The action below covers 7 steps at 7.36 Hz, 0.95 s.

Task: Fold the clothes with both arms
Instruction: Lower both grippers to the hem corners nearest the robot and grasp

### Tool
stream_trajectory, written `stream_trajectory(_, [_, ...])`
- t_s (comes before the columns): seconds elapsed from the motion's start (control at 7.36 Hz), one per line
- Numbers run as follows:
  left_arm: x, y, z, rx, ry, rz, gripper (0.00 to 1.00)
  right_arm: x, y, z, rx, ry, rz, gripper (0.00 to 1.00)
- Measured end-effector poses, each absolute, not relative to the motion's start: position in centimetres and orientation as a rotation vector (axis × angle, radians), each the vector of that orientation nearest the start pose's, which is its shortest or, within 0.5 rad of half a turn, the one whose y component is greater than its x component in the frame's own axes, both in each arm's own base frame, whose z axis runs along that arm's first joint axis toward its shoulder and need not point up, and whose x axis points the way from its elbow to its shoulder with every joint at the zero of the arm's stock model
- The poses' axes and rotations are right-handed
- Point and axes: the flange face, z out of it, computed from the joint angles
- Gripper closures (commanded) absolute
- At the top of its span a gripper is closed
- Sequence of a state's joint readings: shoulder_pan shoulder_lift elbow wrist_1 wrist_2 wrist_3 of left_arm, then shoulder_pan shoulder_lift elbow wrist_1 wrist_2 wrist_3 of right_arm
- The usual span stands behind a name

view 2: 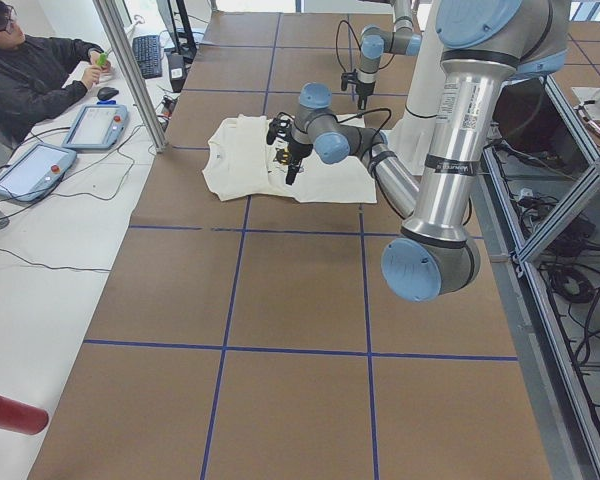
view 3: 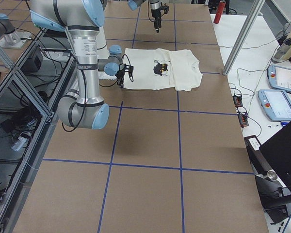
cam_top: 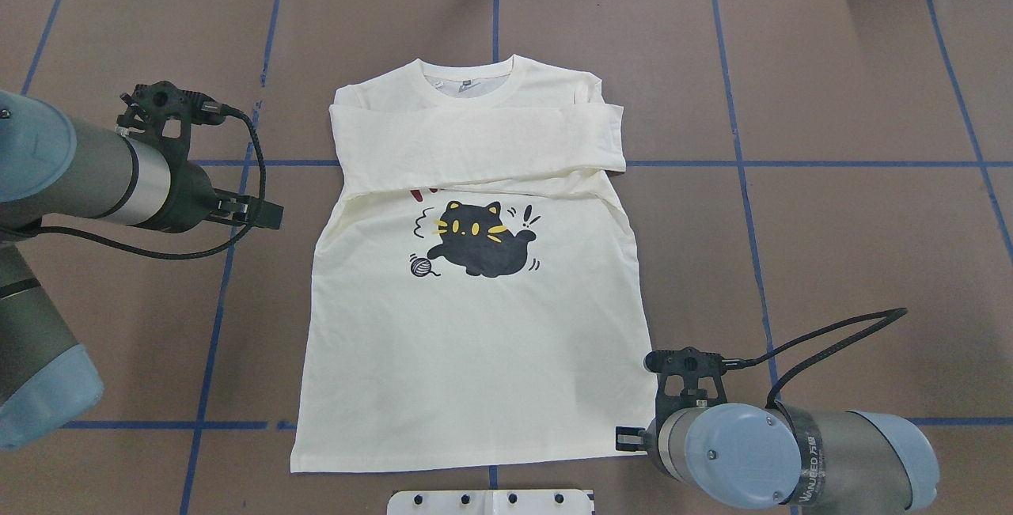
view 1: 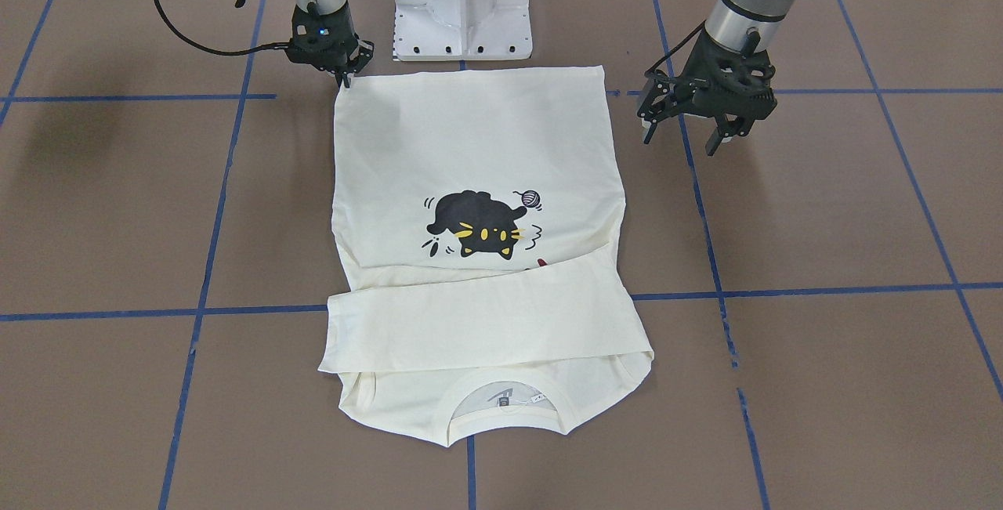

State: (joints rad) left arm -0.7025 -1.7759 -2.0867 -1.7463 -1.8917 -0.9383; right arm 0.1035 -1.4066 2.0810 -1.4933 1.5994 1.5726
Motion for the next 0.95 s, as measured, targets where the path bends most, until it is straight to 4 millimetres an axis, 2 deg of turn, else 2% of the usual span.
stream_trajectory(0.41, [33.7, -41.5, 32.1, 0.264, 0.883, 0.014, 0.01, -48.8, -18.6, 31.7, 0.018, -0.805, 0.113, 1.0])
stream_trajectory(0.54, [34.7, -40.6, 33.2, 0.217, 0.901, -0.045, 0.03, -48.2, -19.0, 30.9, 0.023, -0.825, 0.123, 1.0])
stream_trajectory(0.68, [37.0, -37.9, 34.1, 0.143, 0.917, -0.093, 0.02, -47.5, -19.7, 30.3, 0.029, -0.839, 0.137, 1.0])
stream_trajectory(0.95, [43.2, -29.2, 34.2, 0.013, 0.925, -0.196, 0.01, -46.3, -20.9, 29.5, 0.042, -0.858, 0.162, 1.0])
